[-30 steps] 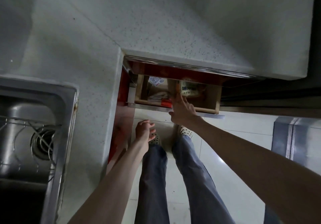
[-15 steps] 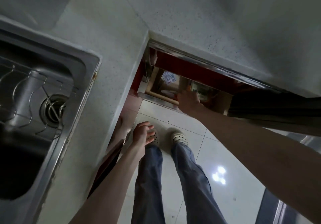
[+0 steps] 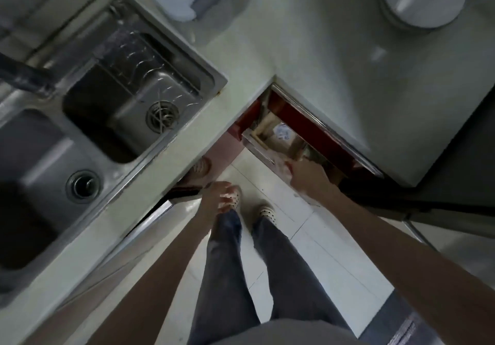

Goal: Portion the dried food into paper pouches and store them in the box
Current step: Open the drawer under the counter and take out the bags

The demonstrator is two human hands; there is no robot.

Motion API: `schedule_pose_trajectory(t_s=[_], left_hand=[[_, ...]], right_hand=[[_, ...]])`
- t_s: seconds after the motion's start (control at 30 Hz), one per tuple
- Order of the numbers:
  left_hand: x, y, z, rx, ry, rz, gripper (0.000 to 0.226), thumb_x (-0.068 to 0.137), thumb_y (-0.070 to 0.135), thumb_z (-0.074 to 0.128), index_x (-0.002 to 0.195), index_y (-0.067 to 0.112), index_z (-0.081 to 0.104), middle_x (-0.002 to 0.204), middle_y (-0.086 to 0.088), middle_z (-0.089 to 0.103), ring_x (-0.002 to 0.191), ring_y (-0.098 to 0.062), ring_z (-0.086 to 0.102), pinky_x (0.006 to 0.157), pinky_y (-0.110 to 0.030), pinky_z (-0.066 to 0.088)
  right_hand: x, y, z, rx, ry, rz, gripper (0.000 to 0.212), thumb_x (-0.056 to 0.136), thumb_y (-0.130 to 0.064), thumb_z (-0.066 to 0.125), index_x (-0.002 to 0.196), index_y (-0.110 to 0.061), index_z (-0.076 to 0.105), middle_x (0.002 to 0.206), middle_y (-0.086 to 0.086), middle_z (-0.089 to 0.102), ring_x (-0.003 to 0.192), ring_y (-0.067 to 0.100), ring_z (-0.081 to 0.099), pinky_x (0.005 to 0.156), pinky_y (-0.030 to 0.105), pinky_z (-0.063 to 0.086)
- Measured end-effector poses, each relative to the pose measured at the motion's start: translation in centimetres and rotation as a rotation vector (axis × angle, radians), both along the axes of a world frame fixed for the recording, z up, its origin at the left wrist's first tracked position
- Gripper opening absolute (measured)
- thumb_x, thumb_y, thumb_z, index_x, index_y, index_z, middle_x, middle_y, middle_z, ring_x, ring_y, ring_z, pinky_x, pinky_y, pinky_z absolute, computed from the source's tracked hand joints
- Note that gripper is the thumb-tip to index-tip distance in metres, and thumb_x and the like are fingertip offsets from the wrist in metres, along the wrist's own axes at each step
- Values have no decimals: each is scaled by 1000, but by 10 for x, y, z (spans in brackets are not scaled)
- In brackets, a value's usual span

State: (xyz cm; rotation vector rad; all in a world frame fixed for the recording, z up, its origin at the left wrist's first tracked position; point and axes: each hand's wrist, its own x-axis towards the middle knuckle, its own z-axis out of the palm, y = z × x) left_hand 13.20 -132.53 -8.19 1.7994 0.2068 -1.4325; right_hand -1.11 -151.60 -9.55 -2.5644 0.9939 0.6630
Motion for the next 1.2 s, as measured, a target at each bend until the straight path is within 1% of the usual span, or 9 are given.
schedule_pose_trajectory(t_s=[0.07, 0.13, 0.27, 0.43, 0.5, 0.63, 0.8, 1.03, 1.2], left_hand=[[-8, 25, 27, -23, -35, 72, 29, 103, 21, 39, 122, 6, 54, 112, -8, 58, 86, -14, 56, 80, -32, 45], [-18, 53, 53, -26, -51, 182, 28, 101, 22, 42, 117, 7, 59, 108, -10, 61, 82, -17, 57, 73, -31, 45], [-45, 123, 85, -50, -124, 415, 22, 99, 21, 40, 108, 14, 60, 98, -6, 63, 78, -18, 59, 67, -28, 46], [-109, 223, 87, 6, -185, 664, 25, 99, 25, 39, 99, 18, 63, 96, -4, 67, 77, -19, 61, 68, -31, 49], [-148, 260, 82, 43, -188, 780, 24, 99, 24, 40, 98, 18, 63, 96, -5, 68, 76, -20, 61, 67, -31, 49], [-238, 319, 76, 115, -157, 1027, 20, 96, 22, 46, 97, 14, 65, 92, -6, 69, 73, -21, 60, 65, -30, 46], [-364, 375, 84, 155, -190, 1243, 20, 98, 17, 42, 97, 14, 62, 90, -6, 68, 70, -20, 58, 59, -28, 44], [-543, 412, 85, 231, -137, 1577, 24, 99, 14, 37, 102, 11, 61, 93, -8, 67, 73, -23, 56, 63, -30, 43], [-624, 407, 77, 222, -49, 1747, 23, 98, 12, 38, 100, 10, 61, 91, -9, 66, 68, -21, 54, 60, -28, 39]], right_hand=[[-8, 8, 22, 45, 8, 50, 24, 92, -28, 50, 98, -11, 65, 85, 12, 68, 78, 29, 66, 68, 33, 52], [-19, 20, 40, 74, 53, 97, 31, 93, -33, 49, 85, -8, 66, 82, 11, 68, 78, 28, 67, 71, 34, 54], [-17, 55, 68, 178, 29, 176, 24, 94, -28, 47, 75, -19, 58, 67, 7, 59, 73, 29, 66, 58, 29, 44], [-5, 119, 87, 194, 148, 481, 37, 91, -42, 50, 74, -10, 60, 77, 10, 65, 65, 24, 61, 56, 26, 43], [-1, 145, 93, 204, 121, 568, 44, 94, -44, 43, 74, -7, 59, 76, 11, 66, 61, 23, 59, 54, 26, 41], [-4, 192, 109, 172, 58, 855, 34, 96, -34, 40, 105, -10, 62, 88, 15, 67, 79, 31, 65, 63, 30, 46], [-28, 246, 115, 143, 72, 973, 37, 97, -30, 43, 93, -5, 69, 91, 13, 71, 87, 29, 67, 74, 31, 52], [-91, 324, 108, 51, -15, 1305, 48, 100, -33, 36, 85, -2, 69, 83, 18, 71, 77, 32, 66, 65, 31, 46], [-131, 357, 93, 63, 108, 1341, 61, 102, -37, 25, 77, -2, 69, 76, 23, 68, 75, 35, 66, 59, 30, 39]])
